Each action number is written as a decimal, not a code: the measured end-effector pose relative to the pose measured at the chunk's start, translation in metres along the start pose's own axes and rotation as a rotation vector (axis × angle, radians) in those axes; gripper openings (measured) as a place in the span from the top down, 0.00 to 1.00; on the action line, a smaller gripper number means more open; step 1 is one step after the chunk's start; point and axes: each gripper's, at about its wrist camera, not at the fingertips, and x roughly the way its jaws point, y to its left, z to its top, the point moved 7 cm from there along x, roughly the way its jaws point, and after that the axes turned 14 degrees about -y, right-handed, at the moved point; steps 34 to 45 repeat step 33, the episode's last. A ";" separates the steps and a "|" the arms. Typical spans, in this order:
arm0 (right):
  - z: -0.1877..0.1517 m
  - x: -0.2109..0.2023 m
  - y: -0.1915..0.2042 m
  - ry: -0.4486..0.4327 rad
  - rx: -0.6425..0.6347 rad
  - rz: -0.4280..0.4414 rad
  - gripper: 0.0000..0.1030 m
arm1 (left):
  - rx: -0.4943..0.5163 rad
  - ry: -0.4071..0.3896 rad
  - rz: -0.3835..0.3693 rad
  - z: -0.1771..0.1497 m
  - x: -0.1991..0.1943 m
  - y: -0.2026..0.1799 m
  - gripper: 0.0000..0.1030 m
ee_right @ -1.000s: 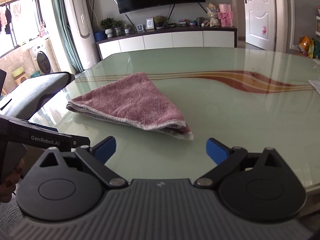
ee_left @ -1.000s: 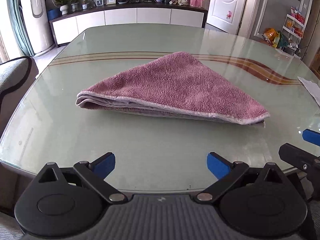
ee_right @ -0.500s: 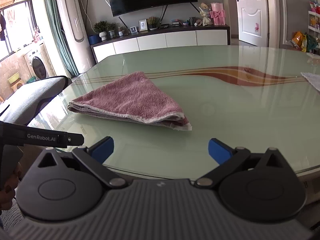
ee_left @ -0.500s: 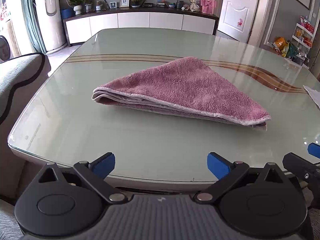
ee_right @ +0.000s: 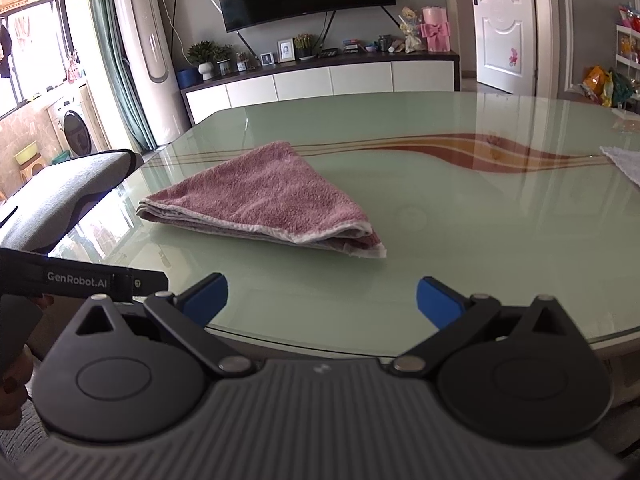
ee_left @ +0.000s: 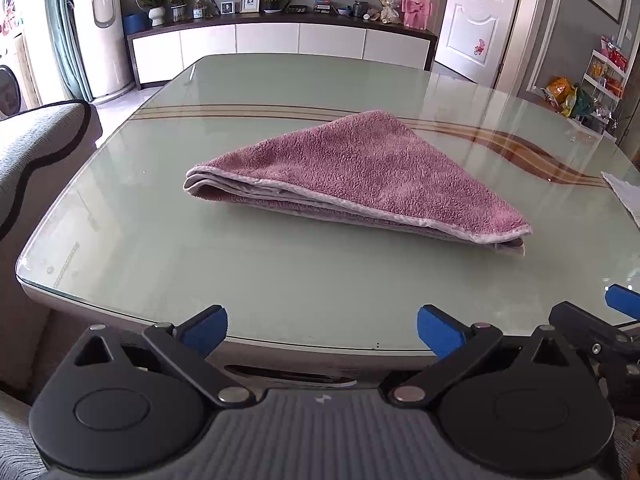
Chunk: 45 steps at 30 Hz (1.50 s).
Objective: Fold towel
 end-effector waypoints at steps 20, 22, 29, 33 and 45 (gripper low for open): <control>-0.001 -0.003 0.007 0.001 -0.041 0.015 0.00 | 0.055 -0.008 0.029 -0.003 -0.008 -0.009 0.03; -0.001 -0.004 0.007 0.000 -0.042 0.015 0.00 | 0.047 -0.008 0.025 -0.004 -0.009 -0.008 0.04; -0.001 -0.004 0.009 -0.004 -0.043 0.020 0.00 | 0.050 -0.036 0.042 -0.003 -0.011 -0.008 0.08; -0.003 -0.003 0.009 -0.003 -0.041 0.021 0.00 | 0.033 -0.022 0.045 -0.004 -0.010 -0.006 0.05; -0.003 -0.003 0.009 -0.003 -0.041 0.021 0.00 | 0.033 -0.022 0.045 -0.004 -0.010 -0.006 0.05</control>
